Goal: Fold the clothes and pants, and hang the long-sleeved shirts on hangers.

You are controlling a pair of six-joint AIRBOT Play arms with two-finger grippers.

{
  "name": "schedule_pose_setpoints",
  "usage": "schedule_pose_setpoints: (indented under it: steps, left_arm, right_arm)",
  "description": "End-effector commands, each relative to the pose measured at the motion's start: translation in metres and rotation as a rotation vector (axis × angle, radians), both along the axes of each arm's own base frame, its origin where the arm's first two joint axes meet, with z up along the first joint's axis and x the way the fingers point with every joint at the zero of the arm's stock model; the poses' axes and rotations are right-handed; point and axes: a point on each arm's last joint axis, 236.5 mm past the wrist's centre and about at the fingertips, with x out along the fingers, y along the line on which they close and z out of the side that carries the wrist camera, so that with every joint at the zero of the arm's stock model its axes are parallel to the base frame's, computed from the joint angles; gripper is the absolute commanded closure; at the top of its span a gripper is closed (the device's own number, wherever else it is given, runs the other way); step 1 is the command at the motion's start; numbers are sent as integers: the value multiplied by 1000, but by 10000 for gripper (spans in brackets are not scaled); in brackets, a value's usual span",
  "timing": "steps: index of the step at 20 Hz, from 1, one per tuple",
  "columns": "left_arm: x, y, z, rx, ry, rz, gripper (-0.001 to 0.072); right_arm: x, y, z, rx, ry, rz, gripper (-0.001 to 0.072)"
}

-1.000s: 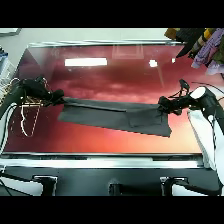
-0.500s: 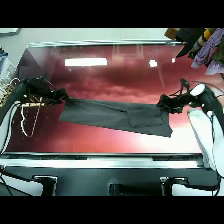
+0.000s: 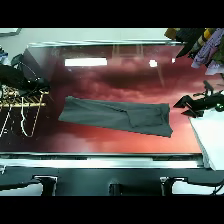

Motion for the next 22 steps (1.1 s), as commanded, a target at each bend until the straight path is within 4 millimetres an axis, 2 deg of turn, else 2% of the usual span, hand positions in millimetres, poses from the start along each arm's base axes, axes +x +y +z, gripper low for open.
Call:
schedule_pose_setpoints:
  steps: [1,4,10,14,17,22]
  left_arm:
    - [-11,3,15,27,0,-3,160]
    - [-12,3,14,26,2,-3,161]
    - [-11,3,14,27,2,-3,160]
    - [-11,3,14,27,-1,-2,161]
    - [-11,3,13,27,1,-2,161]
    - [-9,3,9,25,8,-1,161]
  right_arm:
    - [-13,15,-26,129,57,61,52]
    - [-9,21,-38,171,61,70,53]
    - [-5,20,-47,170,52,56,54]
    - [-14,26,-60,189,75,39,54]
    - [-17,40,-66,227,70,43,54]
    - [-16,76,-79,201,73,113,68]
